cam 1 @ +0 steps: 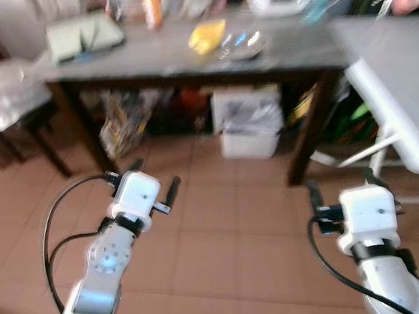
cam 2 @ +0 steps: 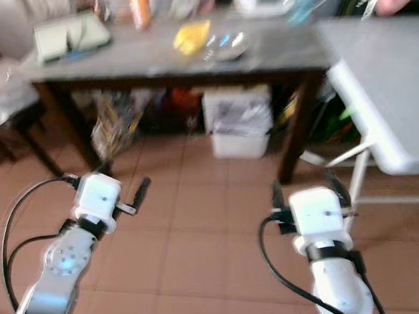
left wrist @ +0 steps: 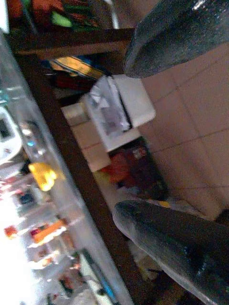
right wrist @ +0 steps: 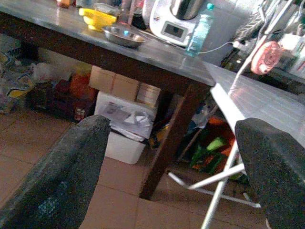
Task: Setting the table
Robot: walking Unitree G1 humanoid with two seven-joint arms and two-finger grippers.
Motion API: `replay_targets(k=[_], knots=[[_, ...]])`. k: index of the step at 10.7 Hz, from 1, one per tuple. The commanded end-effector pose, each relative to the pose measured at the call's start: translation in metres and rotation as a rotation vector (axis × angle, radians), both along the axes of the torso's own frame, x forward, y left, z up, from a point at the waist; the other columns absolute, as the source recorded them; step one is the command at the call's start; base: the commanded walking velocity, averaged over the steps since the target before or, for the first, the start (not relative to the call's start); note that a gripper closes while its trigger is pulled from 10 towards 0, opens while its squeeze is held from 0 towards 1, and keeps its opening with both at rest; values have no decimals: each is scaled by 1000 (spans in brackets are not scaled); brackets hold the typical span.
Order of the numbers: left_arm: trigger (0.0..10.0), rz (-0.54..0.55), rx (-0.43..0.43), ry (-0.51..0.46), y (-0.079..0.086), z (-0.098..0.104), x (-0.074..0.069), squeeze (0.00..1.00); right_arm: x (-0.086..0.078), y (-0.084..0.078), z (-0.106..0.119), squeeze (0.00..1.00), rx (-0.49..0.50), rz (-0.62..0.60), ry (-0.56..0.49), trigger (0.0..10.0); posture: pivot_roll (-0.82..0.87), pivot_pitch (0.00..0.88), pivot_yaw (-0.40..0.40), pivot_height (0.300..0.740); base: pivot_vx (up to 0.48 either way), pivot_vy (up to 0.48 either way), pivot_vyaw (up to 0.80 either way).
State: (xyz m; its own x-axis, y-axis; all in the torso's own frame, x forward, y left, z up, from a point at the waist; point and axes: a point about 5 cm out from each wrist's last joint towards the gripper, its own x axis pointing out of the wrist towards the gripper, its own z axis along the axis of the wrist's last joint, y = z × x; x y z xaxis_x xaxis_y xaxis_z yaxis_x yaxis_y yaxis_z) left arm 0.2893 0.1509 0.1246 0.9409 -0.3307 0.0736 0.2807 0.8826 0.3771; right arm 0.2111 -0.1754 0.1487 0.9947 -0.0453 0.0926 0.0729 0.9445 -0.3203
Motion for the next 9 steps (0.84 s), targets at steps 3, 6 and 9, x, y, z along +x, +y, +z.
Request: replay_targets(k=[3,6,9], knots=[[10000,18,17,6,8,0,1,0,0,5,2,0,9,16,-4,10000,-8,114,44,740,0,-480,0],[10000,13,17,6,6,0,1,0,-1,5,2,0,8,13,-4,10000,-13,119,45,740,0,-480,0],[10000,8,15,4,5,1,0,0,-2,4,2,0,7,9,-2,10000,-13,121,46,740,0,-480,0]])
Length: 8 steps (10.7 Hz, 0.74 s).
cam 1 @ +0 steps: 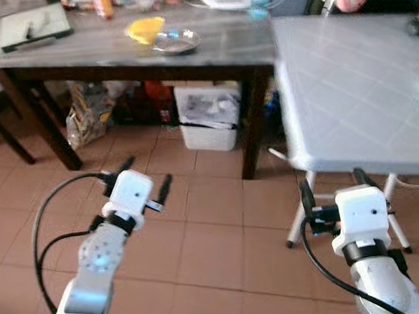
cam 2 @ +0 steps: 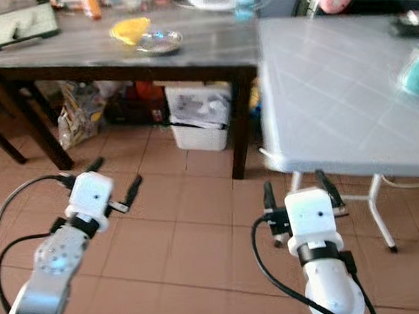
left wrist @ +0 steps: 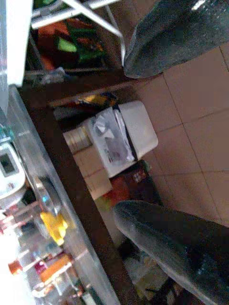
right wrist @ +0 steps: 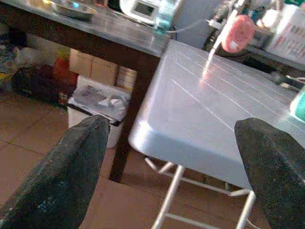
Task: Setting the table
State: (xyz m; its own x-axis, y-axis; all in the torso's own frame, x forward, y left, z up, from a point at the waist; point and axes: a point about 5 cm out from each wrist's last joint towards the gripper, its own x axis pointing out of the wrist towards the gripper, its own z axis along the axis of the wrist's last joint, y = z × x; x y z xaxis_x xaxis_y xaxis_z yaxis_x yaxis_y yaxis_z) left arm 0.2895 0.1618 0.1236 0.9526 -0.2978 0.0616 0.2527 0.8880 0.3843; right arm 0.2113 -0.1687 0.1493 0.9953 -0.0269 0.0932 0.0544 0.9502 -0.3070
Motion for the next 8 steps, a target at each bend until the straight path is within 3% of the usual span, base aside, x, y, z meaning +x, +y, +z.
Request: replay_targets(k=[1,8], knots=[[10000,-30,5,-6,-6,2,0,0,-2,-3,1,0,-7,-13,-2,10000,-16,122,48,740,0,-480,0],[10000,-36,3,-10,-8,4,0,0,-4,-4,2,0,-14,-23,-5,10000,-17,122,49,740,0,-480,0]])
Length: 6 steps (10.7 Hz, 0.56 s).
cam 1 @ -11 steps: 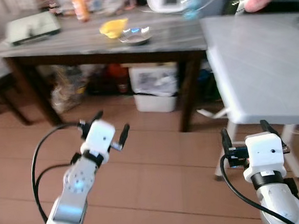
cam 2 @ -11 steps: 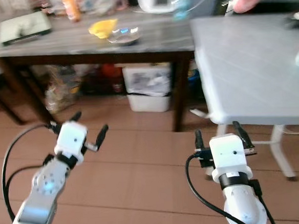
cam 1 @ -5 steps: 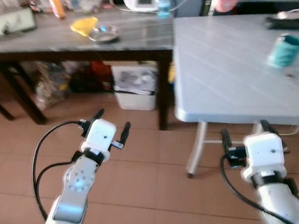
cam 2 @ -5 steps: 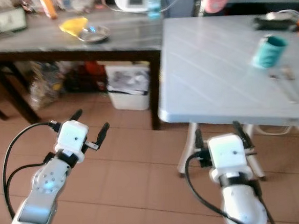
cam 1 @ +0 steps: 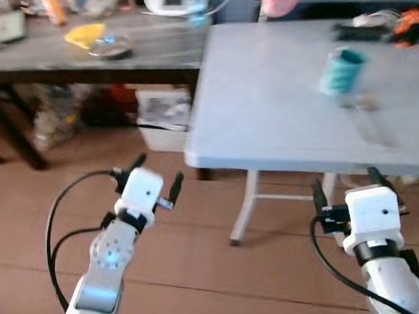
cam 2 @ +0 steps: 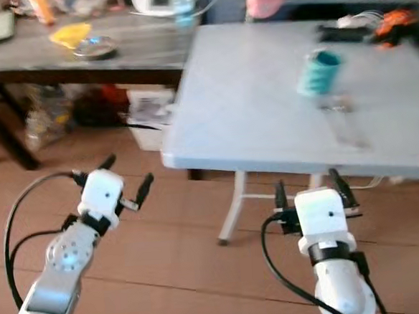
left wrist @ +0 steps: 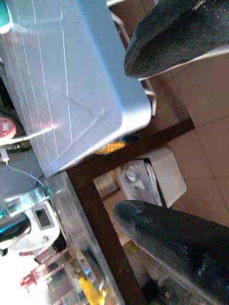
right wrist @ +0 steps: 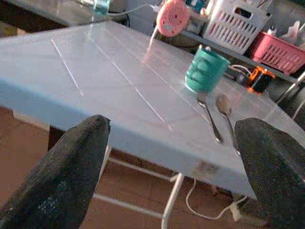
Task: Setting the table
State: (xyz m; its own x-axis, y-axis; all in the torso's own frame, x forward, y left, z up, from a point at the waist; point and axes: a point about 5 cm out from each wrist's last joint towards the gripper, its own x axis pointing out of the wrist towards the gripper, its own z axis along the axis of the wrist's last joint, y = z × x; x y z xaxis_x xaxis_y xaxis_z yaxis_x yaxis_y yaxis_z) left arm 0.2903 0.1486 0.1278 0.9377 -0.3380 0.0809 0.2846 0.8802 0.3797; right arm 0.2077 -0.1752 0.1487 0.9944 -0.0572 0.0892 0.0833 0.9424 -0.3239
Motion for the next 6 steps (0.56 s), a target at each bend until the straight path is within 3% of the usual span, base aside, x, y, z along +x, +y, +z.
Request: replay_targets(k=[1,6], knots=[[10000,5,11,7,6,-1,-1,0,-2,2,2,0,1,9,-7,10000,-21,125,50,740,0,-480,0],[10000,-1,9,9,3,-2,-1,0,-2,1,3,0,-6,6,-9,10000,-26,120,47,740,0,-480,0]])
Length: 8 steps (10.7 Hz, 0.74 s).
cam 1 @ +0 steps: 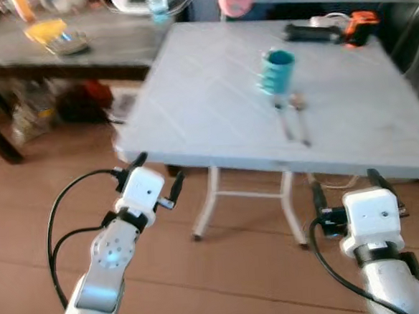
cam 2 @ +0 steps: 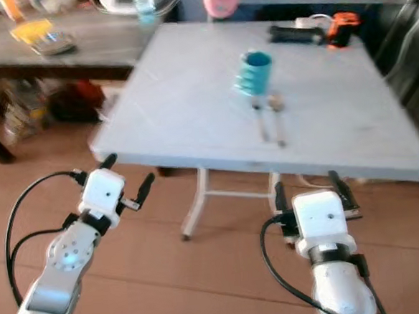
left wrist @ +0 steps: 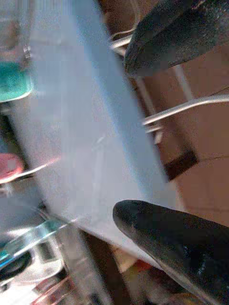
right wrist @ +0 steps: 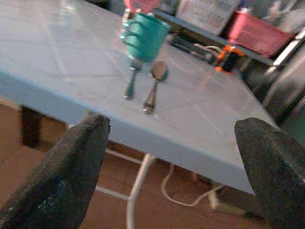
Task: Setting the table
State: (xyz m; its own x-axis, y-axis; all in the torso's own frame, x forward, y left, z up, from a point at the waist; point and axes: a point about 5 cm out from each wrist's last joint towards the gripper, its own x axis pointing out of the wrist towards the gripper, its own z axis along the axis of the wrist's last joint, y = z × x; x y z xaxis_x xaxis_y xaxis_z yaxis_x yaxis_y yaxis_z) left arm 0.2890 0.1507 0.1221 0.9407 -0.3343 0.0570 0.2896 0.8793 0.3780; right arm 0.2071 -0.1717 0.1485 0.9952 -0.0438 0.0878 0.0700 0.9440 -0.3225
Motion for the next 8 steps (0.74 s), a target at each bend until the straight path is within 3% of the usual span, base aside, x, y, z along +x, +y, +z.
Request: replay_targets(k=[1,8], knots=[[10000,-8,3,-13,1,4,1,0,0,-2,4,0,-8,-8,-13,10000,-24,118,47,740,0,-480,0],[10000,-51,-110,9,-14,11,12,0,7,-9,11,0,-15,-41,-57,10000,-46,118,55,740,0,0,0]])
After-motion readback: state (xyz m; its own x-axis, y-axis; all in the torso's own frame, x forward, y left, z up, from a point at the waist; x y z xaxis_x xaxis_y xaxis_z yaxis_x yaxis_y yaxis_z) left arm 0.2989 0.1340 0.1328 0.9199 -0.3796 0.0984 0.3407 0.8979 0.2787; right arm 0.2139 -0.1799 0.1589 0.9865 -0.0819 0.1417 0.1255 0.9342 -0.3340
